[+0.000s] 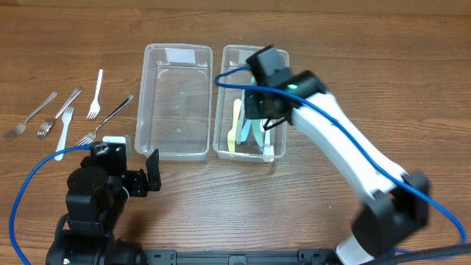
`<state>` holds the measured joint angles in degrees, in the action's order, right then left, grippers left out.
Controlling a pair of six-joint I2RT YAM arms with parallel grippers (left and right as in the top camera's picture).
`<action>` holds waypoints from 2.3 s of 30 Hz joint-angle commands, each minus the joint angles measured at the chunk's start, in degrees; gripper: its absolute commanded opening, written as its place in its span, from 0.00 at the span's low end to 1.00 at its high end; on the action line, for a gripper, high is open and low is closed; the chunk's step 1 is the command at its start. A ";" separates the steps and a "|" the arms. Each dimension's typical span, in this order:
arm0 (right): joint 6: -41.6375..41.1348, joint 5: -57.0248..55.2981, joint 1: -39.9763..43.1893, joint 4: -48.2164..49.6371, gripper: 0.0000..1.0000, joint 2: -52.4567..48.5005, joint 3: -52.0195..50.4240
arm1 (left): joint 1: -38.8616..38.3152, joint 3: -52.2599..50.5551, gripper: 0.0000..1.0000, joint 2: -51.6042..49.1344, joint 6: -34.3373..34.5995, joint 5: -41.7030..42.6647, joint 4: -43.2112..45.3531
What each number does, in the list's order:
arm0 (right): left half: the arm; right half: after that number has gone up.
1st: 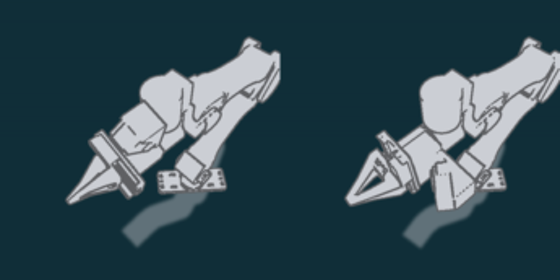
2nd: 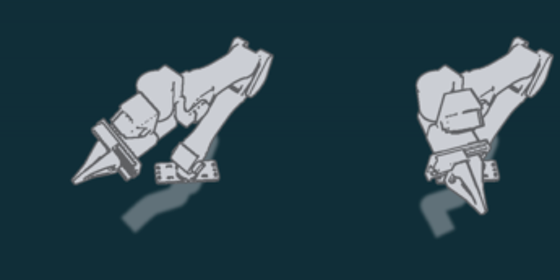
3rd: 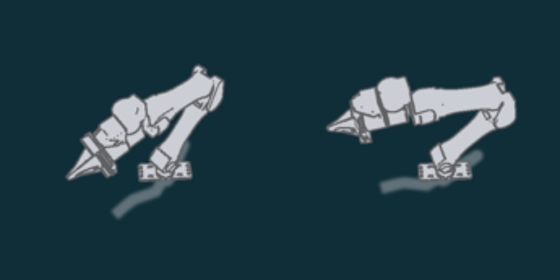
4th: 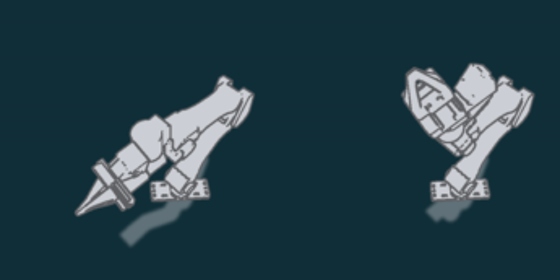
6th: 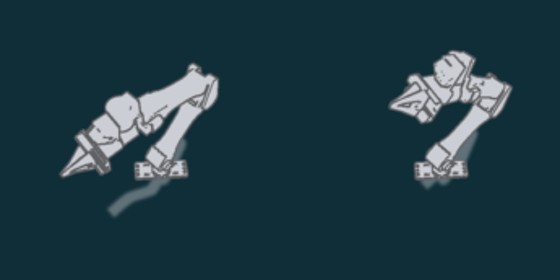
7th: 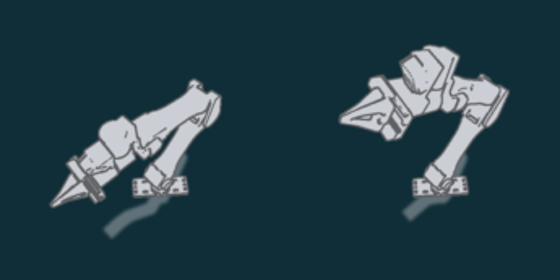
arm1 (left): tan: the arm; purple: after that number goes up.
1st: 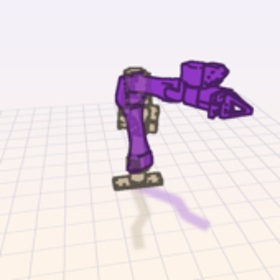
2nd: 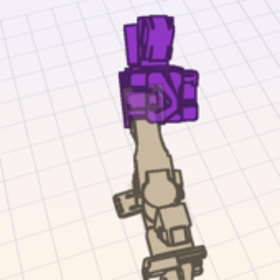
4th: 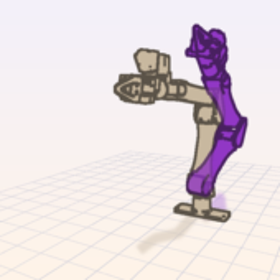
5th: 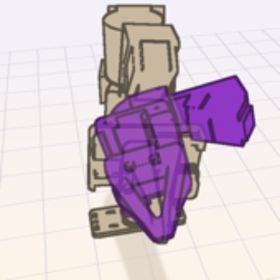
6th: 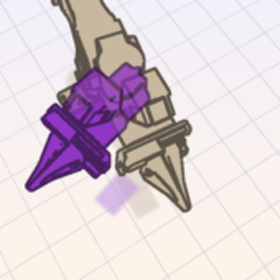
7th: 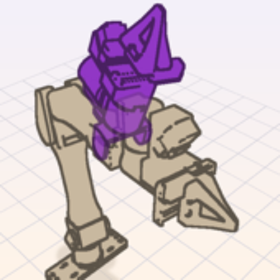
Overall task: Pack container
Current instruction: 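Place the light-blue spoon into the right container, then retract the right arm and move the left gripper to the white fork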
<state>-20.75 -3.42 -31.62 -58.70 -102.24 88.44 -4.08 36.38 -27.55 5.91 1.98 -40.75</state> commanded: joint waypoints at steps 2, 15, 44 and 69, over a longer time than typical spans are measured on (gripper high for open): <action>1.60 0.11 -1.29 0.48 0.08 -6.62 1.03 | 0.31 1.33 1.00 -0.09 0.96 1.03 0.24; 3.23 -3.91 -0.35 -3.13 0.60 -0.35 14.19 | 0.31 1.33 1.00 -0.09 0.96 1.03 0.81; 0.94 7.82 41.31 -10.29 1.00 35.60 -25.44 | 18.88 56.04 1.00 -54.69 -8.07 -1.77 -24.70; 2.60 8.04 41.31 -10.12 1.00 35.63 -25.46 | 22.08 57.66 1.00 -99.60 -17.77 2.10 -2.91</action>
<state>-18.81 4.32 10.02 -69.01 -67.44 62.76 18.00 92.79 -125.40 -10.52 2.55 -44.93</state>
